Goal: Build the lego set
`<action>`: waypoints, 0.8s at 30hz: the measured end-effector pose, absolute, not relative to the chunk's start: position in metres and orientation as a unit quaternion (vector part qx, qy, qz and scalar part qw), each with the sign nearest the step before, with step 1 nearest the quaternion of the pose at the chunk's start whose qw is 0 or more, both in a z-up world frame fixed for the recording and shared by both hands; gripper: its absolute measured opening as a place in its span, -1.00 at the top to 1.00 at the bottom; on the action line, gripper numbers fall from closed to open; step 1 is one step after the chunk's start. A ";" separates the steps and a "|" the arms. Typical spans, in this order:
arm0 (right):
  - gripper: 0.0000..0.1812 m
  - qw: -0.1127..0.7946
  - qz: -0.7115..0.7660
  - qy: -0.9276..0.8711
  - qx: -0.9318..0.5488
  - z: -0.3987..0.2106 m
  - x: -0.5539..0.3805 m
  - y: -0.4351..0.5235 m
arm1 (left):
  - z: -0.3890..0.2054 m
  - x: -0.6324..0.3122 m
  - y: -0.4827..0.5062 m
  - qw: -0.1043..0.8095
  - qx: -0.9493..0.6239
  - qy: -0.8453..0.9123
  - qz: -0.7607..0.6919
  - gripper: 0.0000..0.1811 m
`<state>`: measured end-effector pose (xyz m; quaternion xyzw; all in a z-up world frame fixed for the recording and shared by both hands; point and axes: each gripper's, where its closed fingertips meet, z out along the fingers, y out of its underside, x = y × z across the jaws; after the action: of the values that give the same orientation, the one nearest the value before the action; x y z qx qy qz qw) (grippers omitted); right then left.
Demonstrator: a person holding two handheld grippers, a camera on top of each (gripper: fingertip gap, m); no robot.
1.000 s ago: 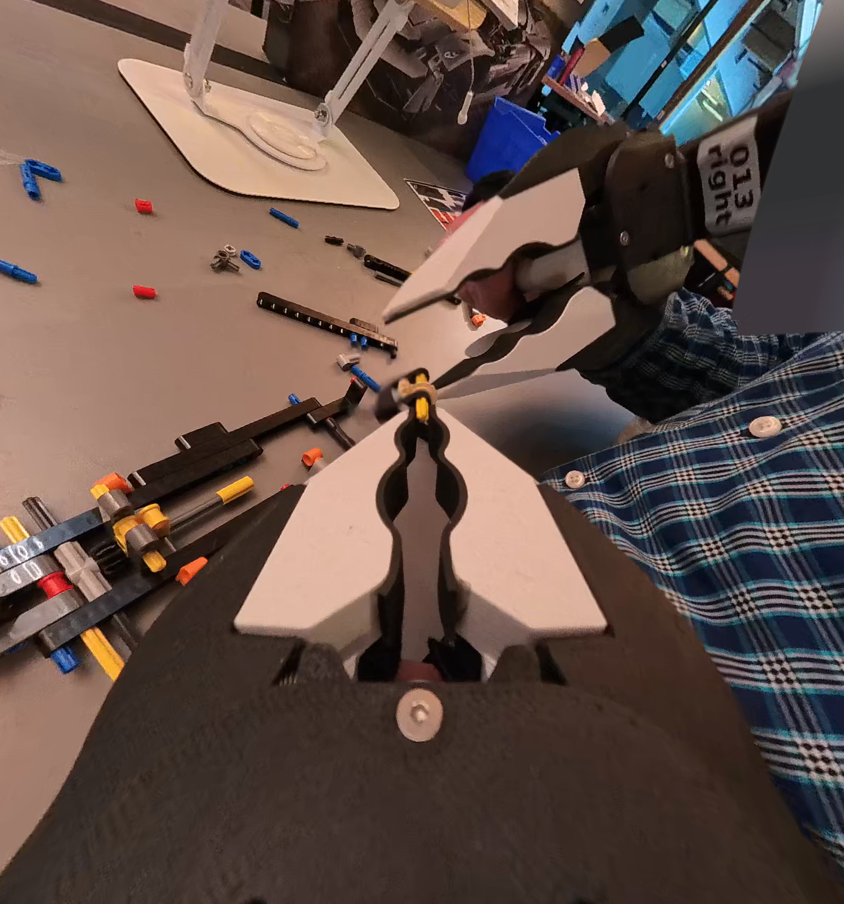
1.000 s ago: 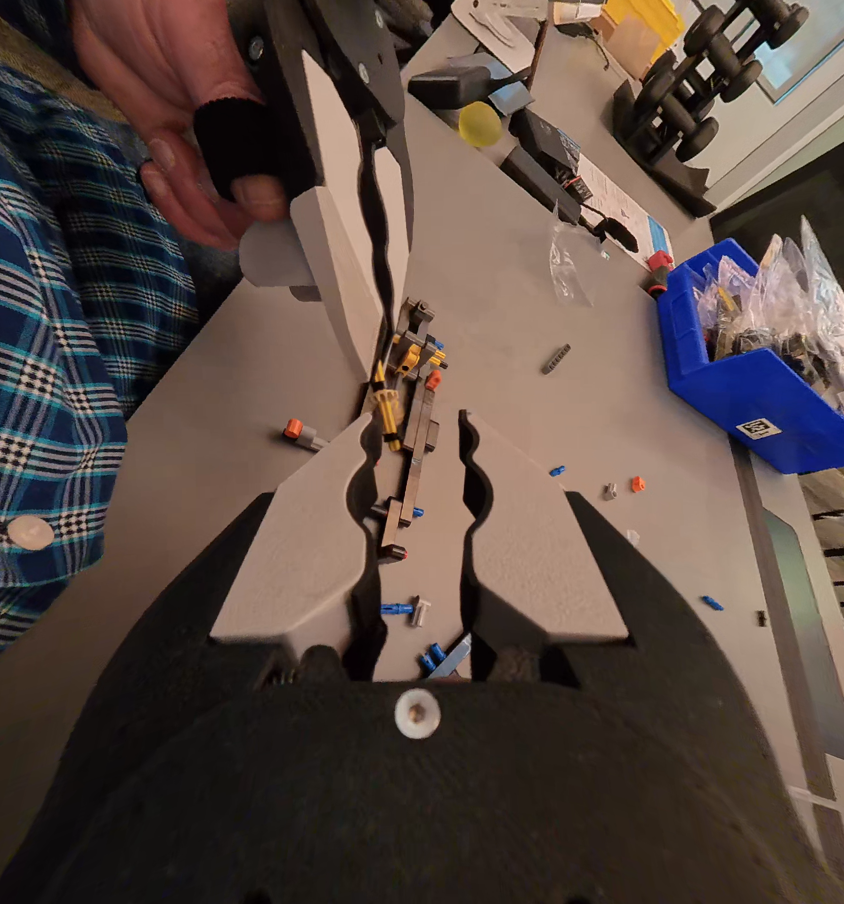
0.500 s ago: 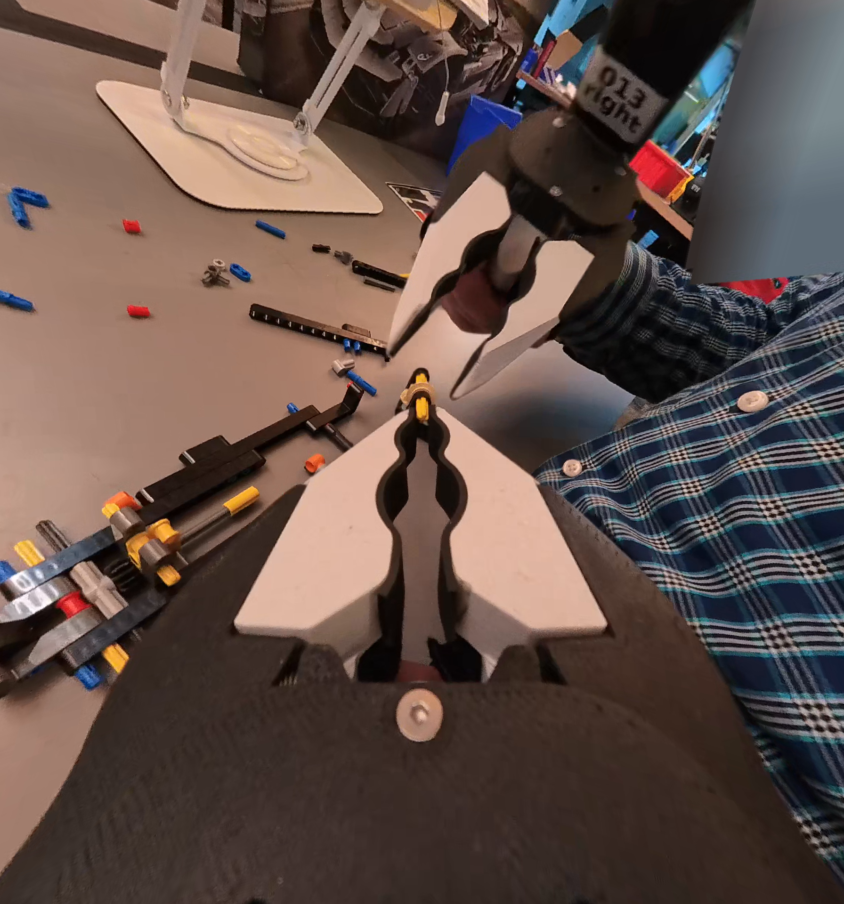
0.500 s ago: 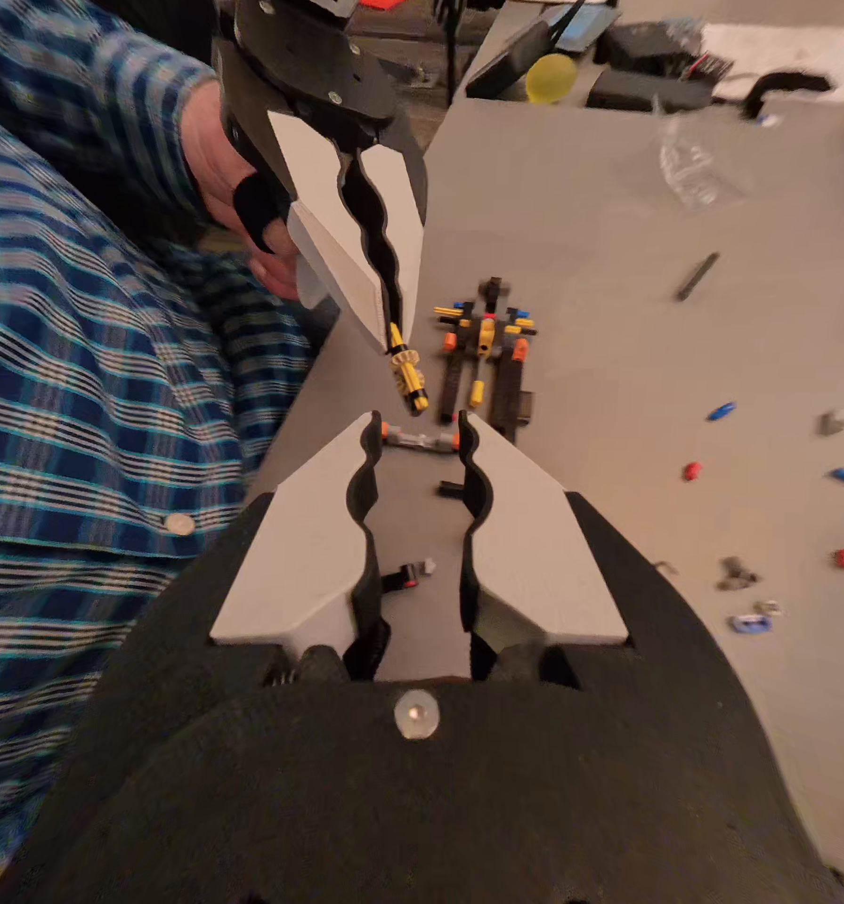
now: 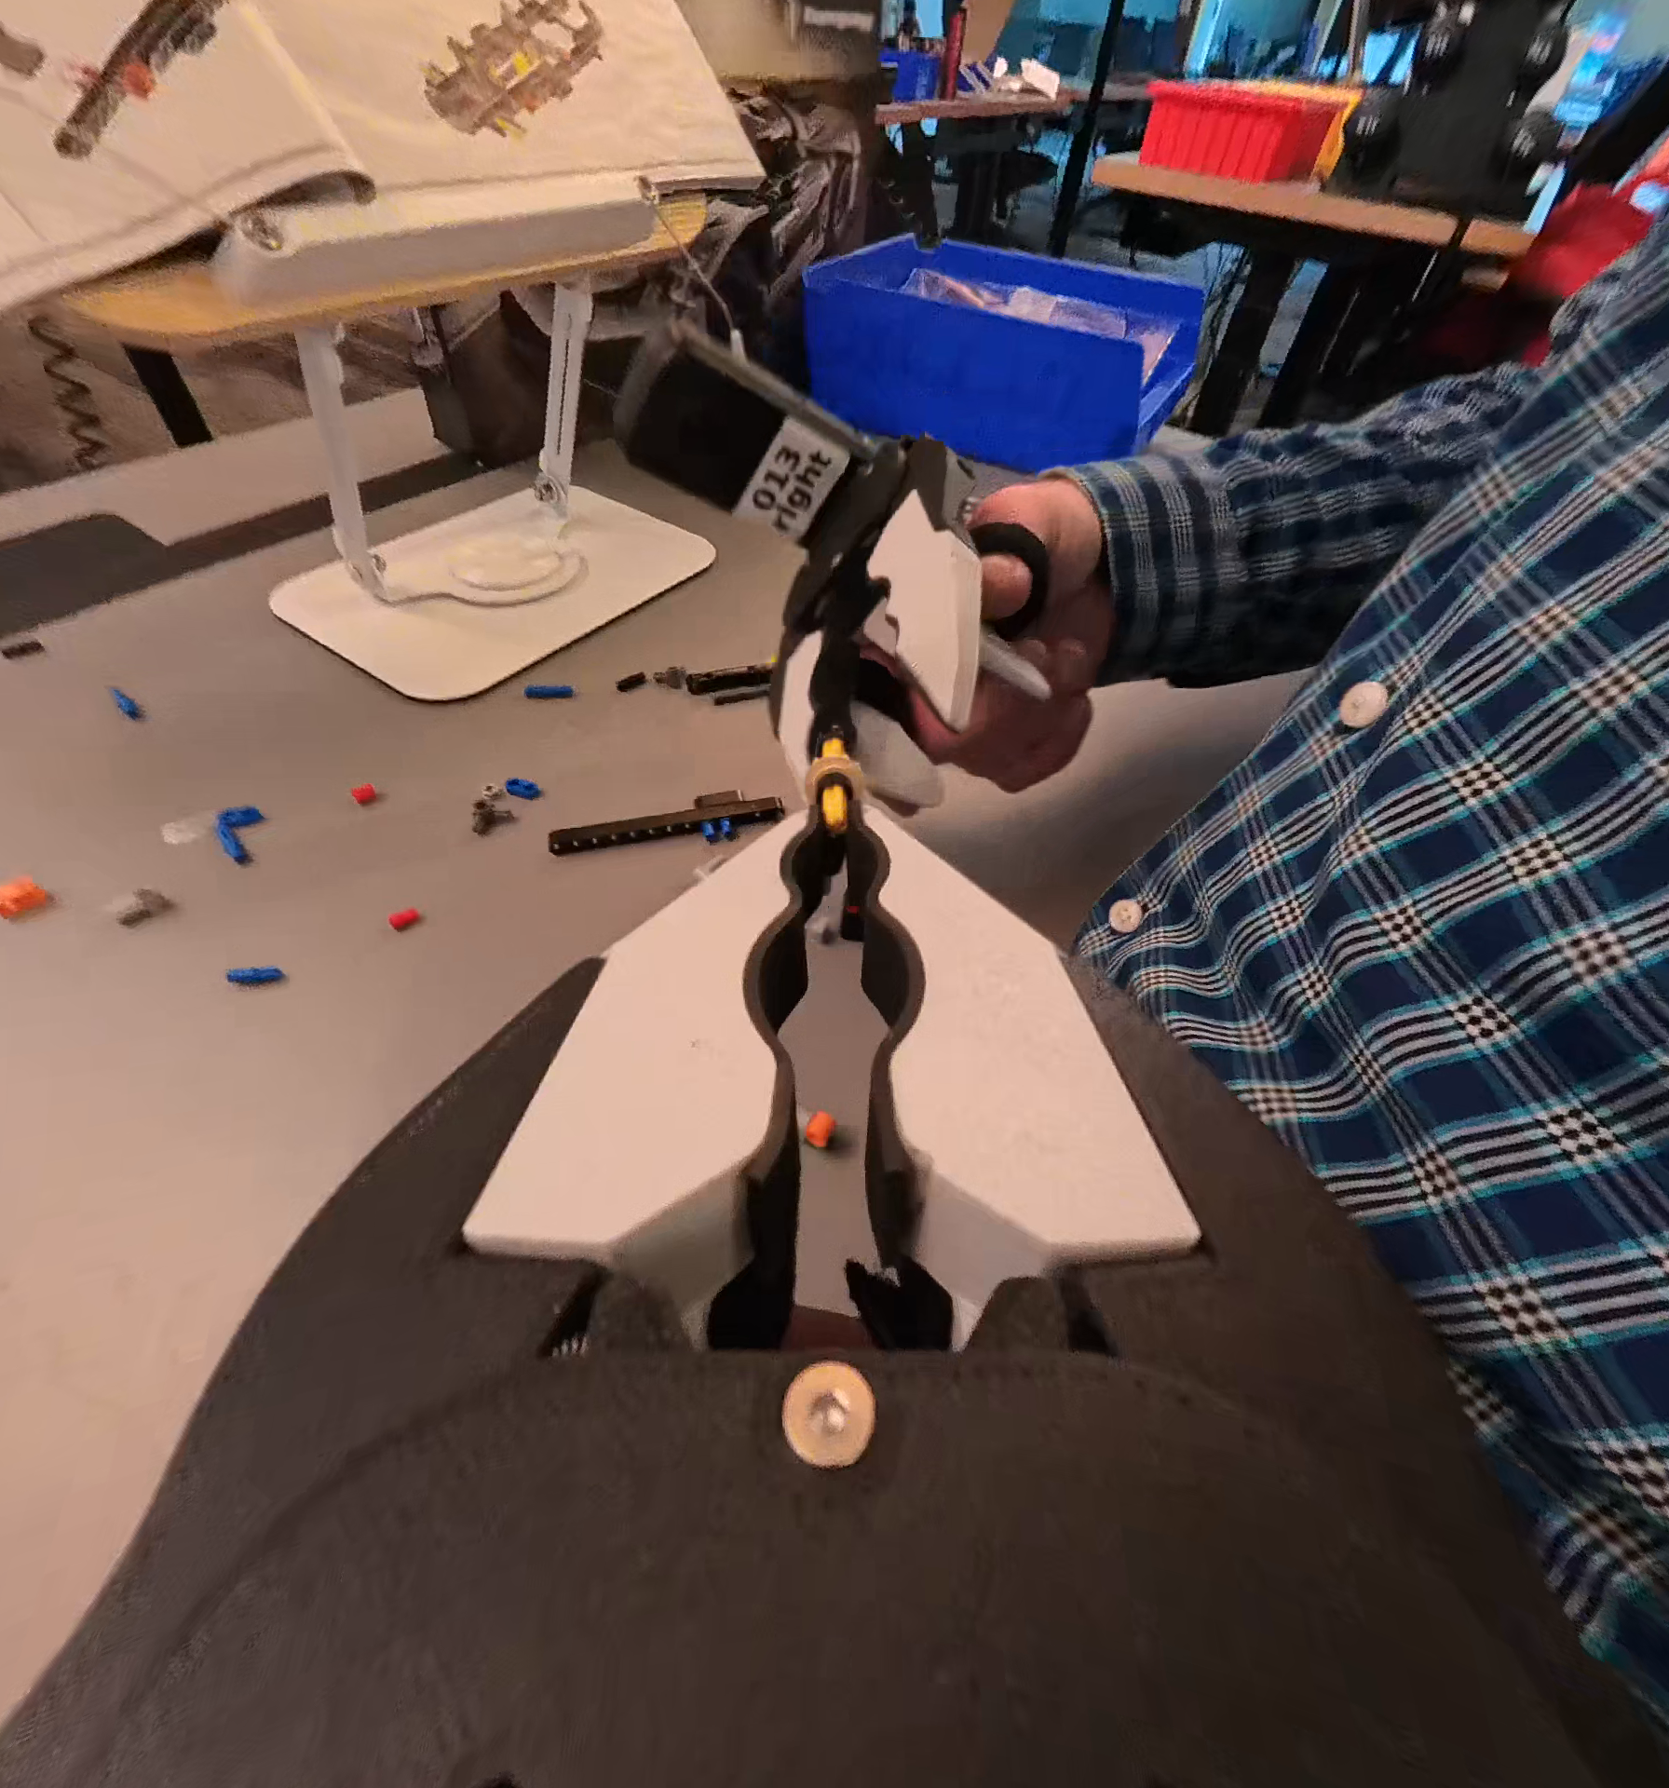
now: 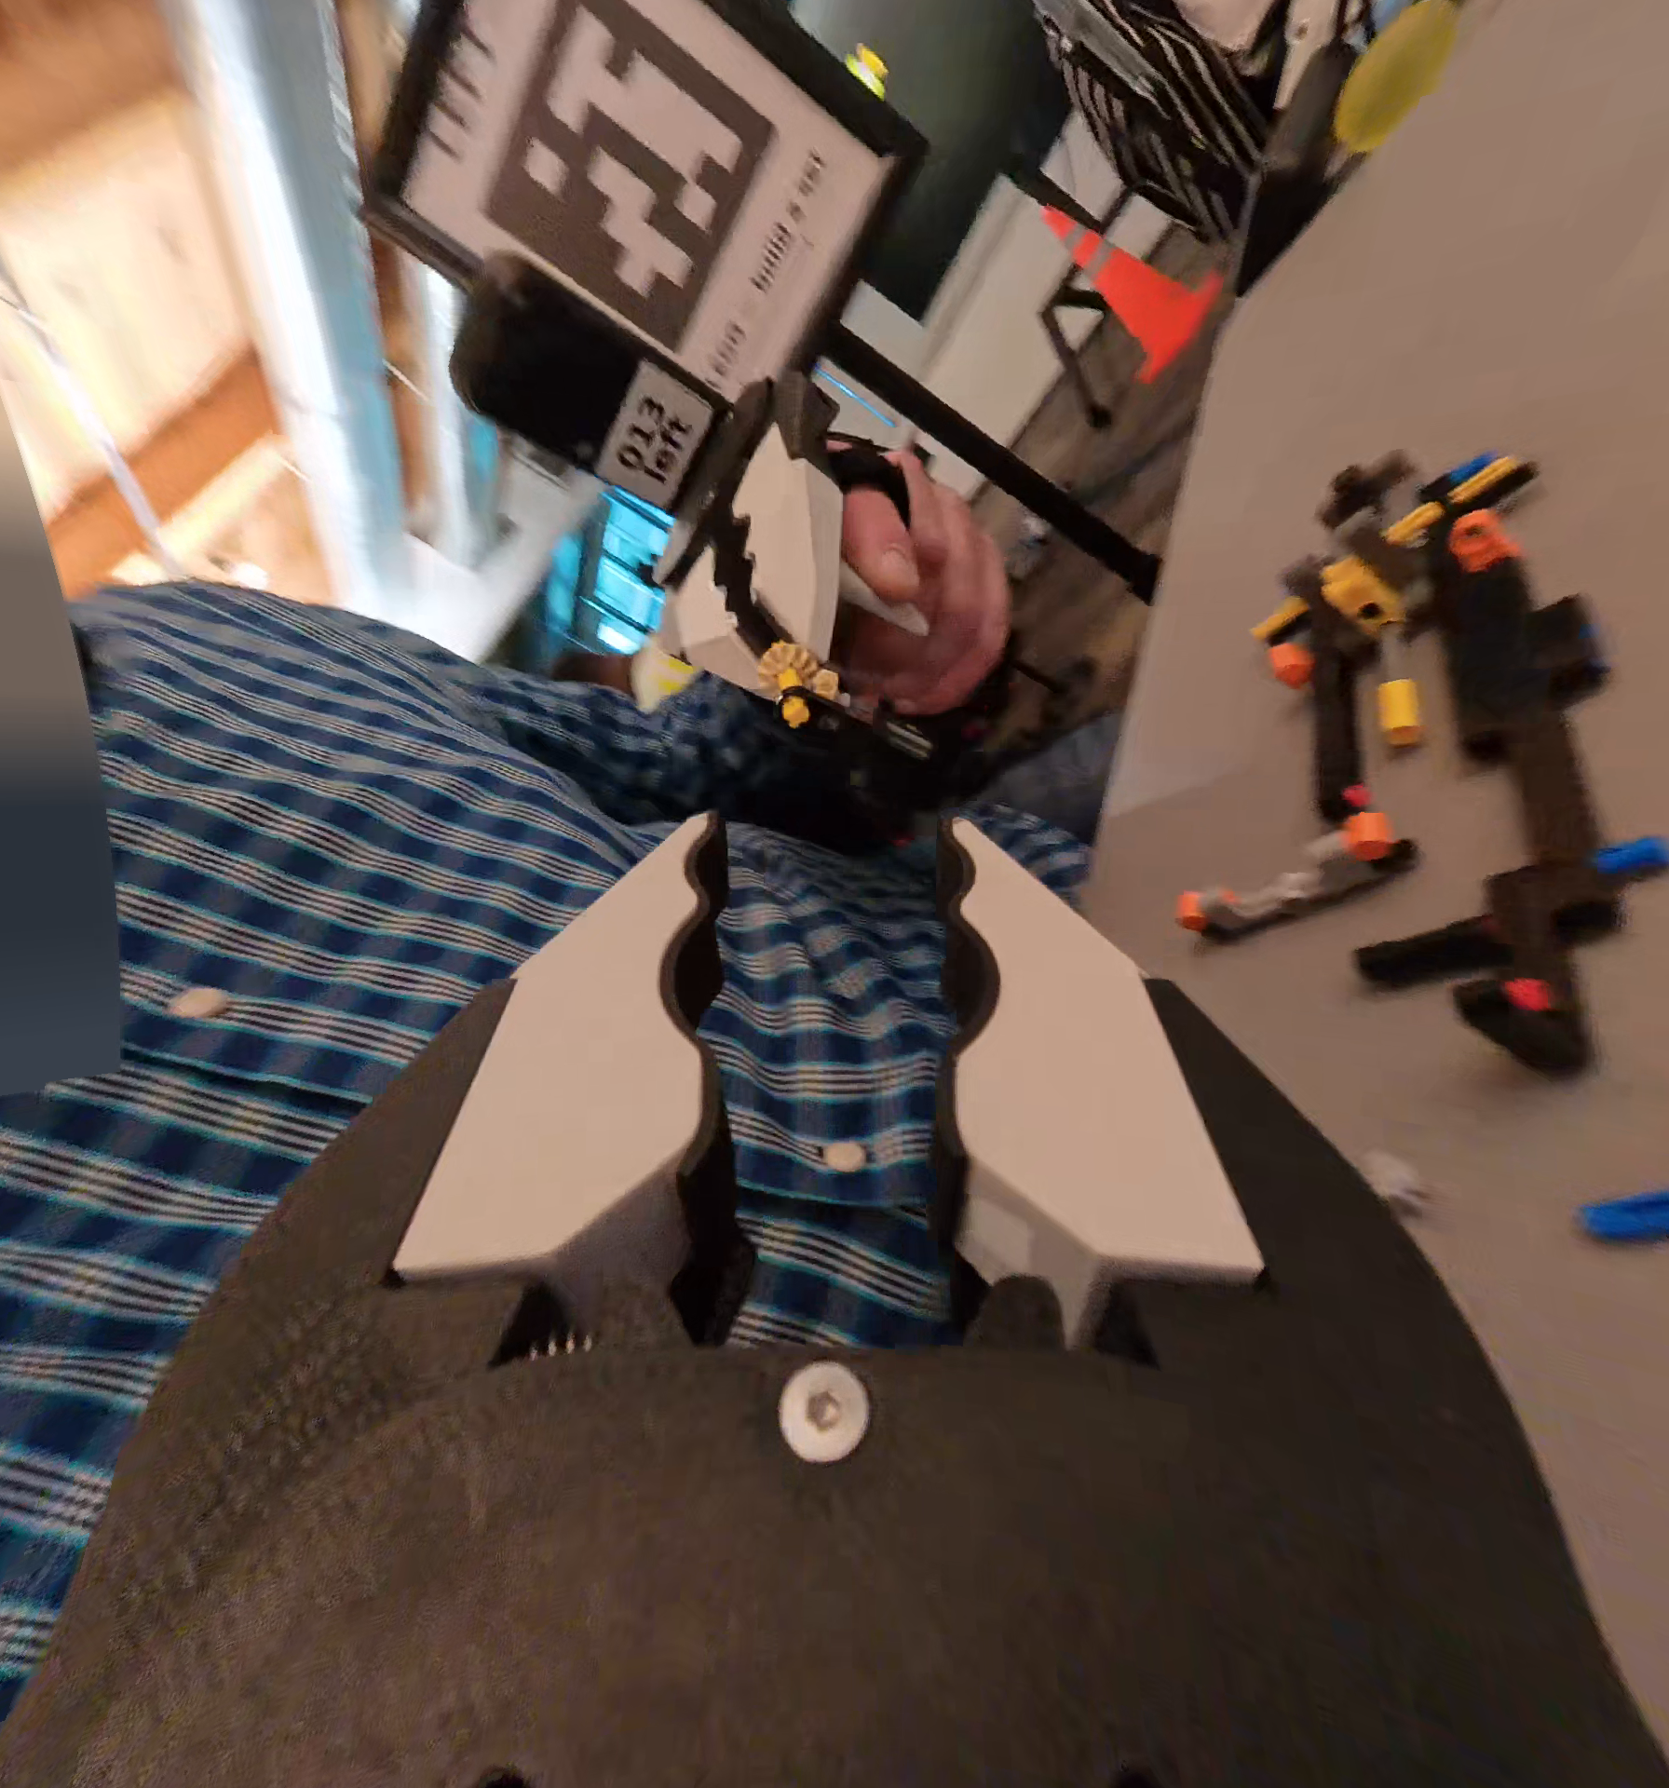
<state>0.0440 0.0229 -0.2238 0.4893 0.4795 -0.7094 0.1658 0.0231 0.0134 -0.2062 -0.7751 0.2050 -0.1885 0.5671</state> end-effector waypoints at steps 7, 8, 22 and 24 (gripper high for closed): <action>0.54 0.228 -0.763 0.396 0.458 -0.200 0.040 0.005 | -0.202 0.035 0.009 0.560 -0.763 0.290 -0.139 0.97; 0.57 0.221 -0.767 0.388 0.460 -0.199 0.037 0.008 | -0.201 0.035 0.009 0.561 -0.762 0.295 -0.134 0.97; 0.94 0.154 -0.734 0.465 0.470 -0.213 0.022 0.019 | -0.224 0.030 0.010 0.524 -0.773 0.331 -0.133 0.97; 0.95 0.132 -0.715 0.501 0.470 -0.217 0.021 0.019 | -0.231 0.027 0.010 0.513 -0.780 0.329 -0.139 0.97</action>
<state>0.0207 0.0189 -0.2175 0.4699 0.5010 -0.7147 0.1318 0.0274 0.0100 -0.2309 -0.7803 0.3289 -0.1387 0.5135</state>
